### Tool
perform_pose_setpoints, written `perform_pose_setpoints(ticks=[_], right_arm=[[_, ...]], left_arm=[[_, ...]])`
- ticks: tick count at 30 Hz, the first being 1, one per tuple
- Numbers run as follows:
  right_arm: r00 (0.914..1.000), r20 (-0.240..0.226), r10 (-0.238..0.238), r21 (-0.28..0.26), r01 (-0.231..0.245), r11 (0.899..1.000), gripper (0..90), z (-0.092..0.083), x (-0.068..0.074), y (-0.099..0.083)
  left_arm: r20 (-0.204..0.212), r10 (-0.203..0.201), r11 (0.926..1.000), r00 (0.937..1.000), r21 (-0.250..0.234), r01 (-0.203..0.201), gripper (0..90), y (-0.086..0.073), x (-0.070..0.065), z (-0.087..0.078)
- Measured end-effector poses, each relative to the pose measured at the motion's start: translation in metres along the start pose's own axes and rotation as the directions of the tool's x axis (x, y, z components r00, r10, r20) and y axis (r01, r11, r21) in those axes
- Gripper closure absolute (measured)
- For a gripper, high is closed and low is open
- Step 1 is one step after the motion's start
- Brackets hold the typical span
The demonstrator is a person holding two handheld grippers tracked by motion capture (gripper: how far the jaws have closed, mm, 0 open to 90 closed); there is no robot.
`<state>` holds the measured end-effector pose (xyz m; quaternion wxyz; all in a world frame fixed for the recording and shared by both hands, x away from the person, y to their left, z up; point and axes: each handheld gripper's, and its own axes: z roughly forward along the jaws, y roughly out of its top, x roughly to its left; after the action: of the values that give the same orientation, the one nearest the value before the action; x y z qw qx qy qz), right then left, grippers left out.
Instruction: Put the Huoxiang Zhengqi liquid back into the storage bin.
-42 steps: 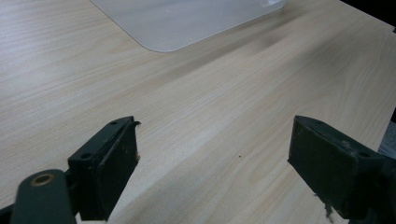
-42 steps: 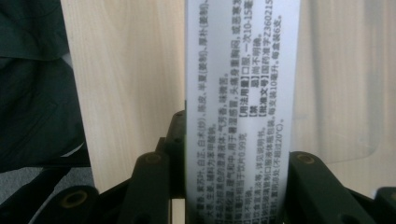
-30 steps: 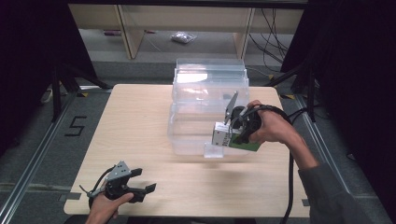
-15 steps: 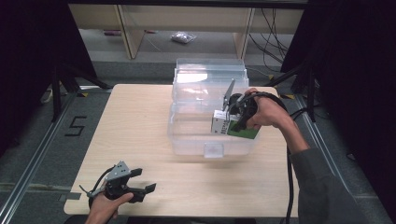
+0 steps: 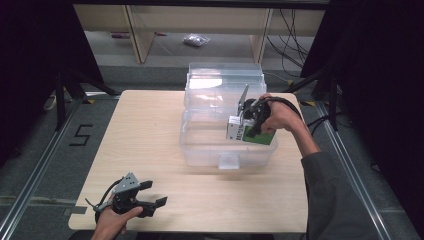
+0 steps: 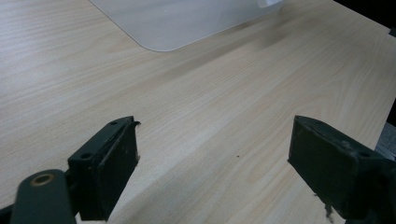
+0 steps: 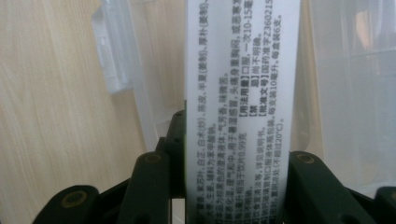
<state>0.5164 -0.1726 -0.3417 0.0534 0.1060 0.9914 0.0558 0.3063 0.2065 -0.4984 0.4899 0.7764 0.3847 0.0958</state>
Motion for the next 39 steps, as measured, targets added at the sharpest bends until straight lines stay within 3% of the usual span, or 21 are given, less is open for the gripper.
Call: perform_pose_setpoints(ticks=[4,5,8,9,10,11,13,15,16,21,24,25,27,28,31,32,33,35,36,39], right_arm=[[0.9998,-0.008,-0.016,0.008,0.016,1.0,65.3,0.01,-0.005,-0.001],[0.9999,-0.012,0.003,0.007,-0.003,1.0,65.3,0.013,-0.004,-0.001],[0.9996,-0.024,-0.014,0.004,0.014,1.0,65.4,0.021,-0.007,-0.002],[0.9996,-0.029,-0.001,0.008,0.001,1.0,65.4,0.023,-0.006,-0.002],[0.9994,-0.026,-0.024,0.009,0.024,1.0,65.4,0.026,-0.008,-0.002],[0.9995,-0.026,-0.018,0.02,0.018,1.0,65.4,0.027,-0.008,-0.003],[0.9988,-0.03,-0.039,-0.01,0.039,0.999,65.3,0.031,-0.01,-0.004],[0.9988,-0.034,-0.034,-0.012,0.034,0.999,65.3,0.033,-0.01,-0.005],[0.9991,-0.042,0.0,0.014,0.001,1.0,65.3,0.036,-0.008,-0.006],[0.9989,-0.045,-0.015,0.01,0.016,1.0,65.3,0.041,-0.009,-0.008],[0.9989,-0.047,0.004,0.011,-0.003,1.0,65.2,0.044,-0.008,-0.01],[0.9979,-0.049,-0.042,-0.016,0.041,0.999,65.2,0.046,-0.011,-0.01],[0.9985,-0.05,-0.02,-0.007,0.02,1.0,65.2,0.048,-0.009,-0.012],[0.9975,-0.054,-0.045,-0.017,0.044,0.999,65.1,0.05,-0.011,-0.013],[0.9972,-0.058,-0.046,-0.018,0.045,0.999,65.1,0.054,-0.011,-0.015],[0.9985,-0.054,-0.013,0.0,0.013,1.0,65.1,0.053,-0.009,-0.015],[0.9978,-0.054,-0.037,-0.007,0.037,0.999,65.1,0.055,-0.01,-0.015],[0.9982,-0.055,-0.024,0.005,0.025,1.0,65.0,0.056,-0.009,-0.015],[0.9966,-0.056,-0.06,-0.009,0.059,0.998,65.0,0.057,-0.011,-0.015],[0.9958,-0.065,-0.064,-0.011,0.064,0.998,65.0,0.059,-0.011,-0.014]], left_arm=[[0.001,0.0,1.0,1.0,-0.009,0.0,15.0,0.0,0.0,0.0],[0.001,-0.001,0.9999,1.0,-0.015,0.001,15.0,-0.001,0.0,0.001],[0.0,0.0,1.0,1.0,0.001,0.0,15.0,0.0,0.0,0.0],[0.0,-0.001,1.0,1.0,-0.001,0.001,15.0,0.0,0.0,0.0],[0.0,0.0,1.0,1.0,0.0,0.0,14.9,0.0,0.0,0.0],[0.0,0.0,1.0,1.0,0.0,0.0,15.0,0.0,0.0,0.0],[0.0,-0.004,1.0,1.0,-0.006,0.004,15.0,0.0,0.0,0.0],[0.001,-0.003,1.0,1.0,-0.006,0.003,15.0,0.0,0.0,0.0],[-0.001,-0.002,1.0,1.0,-0.005,0.002,15.0,0.0,0.0,0.0],[-0.008,0.002,0.9999,1.0,0.015,-0.002,15.0,0.001,0.0,-0.001],[-0.002,0.0,1.0,1.0,0.004,0.0,14.9,0.001,0.0,-0.001],[-0.002,-0.001,1.0,1.0,0.005,0.001,15.0,0.001,0.0,-0.001],[0.001,0.0,1.0,1.0,0.004,0.0,15.0,0.001,0.0,0.0],[0.006,0.001,1.0,1.0,-0.001,-0.001,15.0,0.0,0.0,0.0],[0.004,0.0,1.0,1.0,0.001,0.0,15.0,0.001,0.0,0.0],[-0.001,0.0,1.0,1.0,0.005,0.0,15.0,0.001,0.0,-0.001],[-0.001,0.0,1.0,1.0,0.005,0.0,15.0,0.001,0.0,0.0],[0.003,-0.001,1.0,1.0,-0.005,0.001,15.0,0.0,0.0,0.0],[0.006,0.0,1.0,1.0,-0.001,0.0,15.0,0.001,0.0,0.0],[0.003,0.0,1.0,1.0,0.002,0.0,15.0,0.001,0.0,0.0]])
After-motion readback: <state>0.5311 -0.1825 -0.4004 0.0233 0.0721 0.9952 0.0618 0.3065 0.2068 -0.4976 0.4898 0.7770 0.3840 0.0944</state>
